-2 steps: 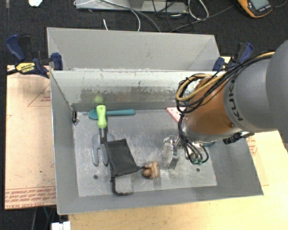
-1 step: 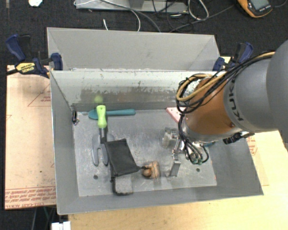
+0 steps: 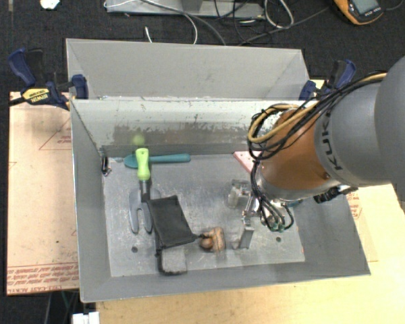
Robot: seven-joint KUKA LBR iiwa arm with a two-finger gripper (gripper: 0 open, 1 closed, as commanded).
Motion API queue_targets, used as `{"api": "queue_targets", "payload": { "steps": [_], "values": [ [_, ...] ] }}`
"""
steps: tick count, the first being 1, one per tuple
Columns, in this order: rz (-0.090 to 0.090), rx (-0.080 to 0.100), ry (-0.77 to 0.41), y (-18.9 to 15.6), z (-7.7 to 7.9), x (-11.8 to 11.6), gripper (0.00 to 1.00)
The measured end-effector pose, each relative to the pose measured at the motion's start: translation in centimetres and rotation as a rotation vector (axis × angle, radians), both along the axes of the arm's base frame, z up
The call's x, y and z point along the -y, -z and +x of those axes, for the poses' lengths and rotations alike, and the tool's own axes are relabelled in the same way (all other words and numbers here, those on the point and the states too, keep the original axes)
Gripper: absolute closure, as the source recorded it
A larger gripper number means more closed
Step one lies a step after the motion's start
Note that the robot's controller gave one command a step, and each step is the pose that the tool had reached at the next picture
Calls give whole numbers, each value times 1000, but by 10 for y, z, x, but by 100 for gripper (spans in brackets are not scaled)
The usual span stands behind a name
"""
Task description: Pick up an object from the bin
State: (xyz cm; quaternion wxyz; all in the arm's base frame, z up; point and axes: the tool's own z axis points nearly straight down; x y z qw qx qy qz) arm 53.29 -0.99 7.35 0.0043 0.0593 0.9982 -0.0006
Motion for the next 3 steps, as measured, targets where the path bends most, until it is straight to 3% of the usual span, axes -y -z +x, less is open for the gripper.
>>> {"api": "queue_targets", "payload": {
  "steps": [1, 2, 3],
  "values": [
    [-1, -9, -113, -28, 31, -1, 0],
    [-1, 4, -145, -24, 10, -60, 0],
    [-4, 8, -230, -71, 5, -88, 0]
  ]
}}
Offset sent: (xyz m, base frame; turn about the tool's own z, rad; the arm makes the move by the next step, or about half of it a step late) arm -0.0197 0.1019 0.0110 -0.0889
